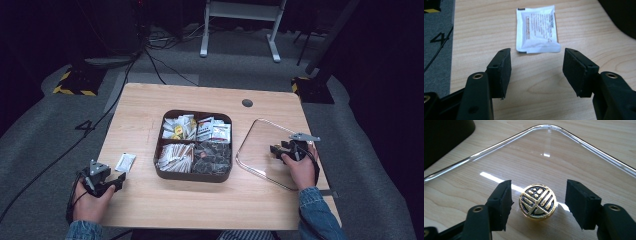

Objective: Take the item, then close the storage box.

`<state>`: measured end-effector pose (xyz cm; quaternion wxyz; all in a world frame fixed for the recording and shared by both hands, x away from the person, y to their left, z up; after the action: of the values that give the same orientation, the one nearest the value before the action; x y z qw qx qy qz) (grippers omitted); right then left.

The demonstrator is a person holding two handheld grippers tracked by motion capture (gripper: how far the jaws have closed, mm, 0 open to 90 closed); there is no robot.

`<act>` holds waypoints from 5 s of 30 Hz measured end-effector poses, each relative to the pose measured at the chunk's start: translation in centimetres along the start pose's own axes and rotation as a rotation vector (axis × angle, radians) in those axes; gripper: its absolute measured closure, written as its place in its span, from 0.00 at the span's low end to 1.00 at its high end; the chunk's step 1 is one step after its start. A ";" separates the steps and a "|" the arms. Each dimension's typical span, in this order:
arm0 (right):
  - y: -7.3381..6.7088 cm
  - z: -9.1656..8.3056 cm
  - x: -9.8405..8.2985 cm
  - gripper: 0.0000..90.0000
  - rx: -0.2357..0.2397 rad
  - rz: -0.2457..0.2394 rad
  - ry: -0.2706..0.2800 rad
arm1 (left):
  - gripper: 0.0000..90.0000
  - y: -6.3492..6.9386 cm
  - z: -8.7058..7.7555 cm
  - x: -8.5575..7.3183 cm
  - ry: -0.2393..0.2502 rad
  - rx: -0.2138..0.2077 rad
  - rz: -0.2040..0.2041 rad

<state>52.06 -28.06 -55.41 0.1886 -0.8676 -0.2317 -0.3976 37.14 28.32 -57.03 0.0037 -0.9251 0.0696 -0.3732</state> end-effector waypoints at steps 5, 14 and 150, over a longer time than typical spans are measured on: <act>0.1 0.5 -0.4 0.56 -0.010 -0.003 -0.034 | 0.44 0.0 0.0 -0.3 -0.002 0.008 0.002; -0.2 0.2 -0.4 0.66 -0.017 -0.034 -0.059 | 0.39 0.2 0.3 -0.3 0.030 0.019 0.022; -25.7 11.6 11.2 0.66 0.292 -0.301 -0.084 | 0.30 1.0 0.2 -0.6 0.026 0.006 0.029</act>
<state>51.31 1.78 -50.15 0.2411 -0.8023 -0.4216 -0.3470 36.73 27.39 -57.59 0.0109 -0.9191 0.0819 -0.3852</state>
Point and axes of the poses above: each handheld gripper's, and its own axes: z roughly forward along the jaws, x roughly out of its top, y roughly to its right, the point moved 10 cm from there along z, roughly forward along the jaws, and after that the axes turned 9 degrees about x, right-handed, at the moved point
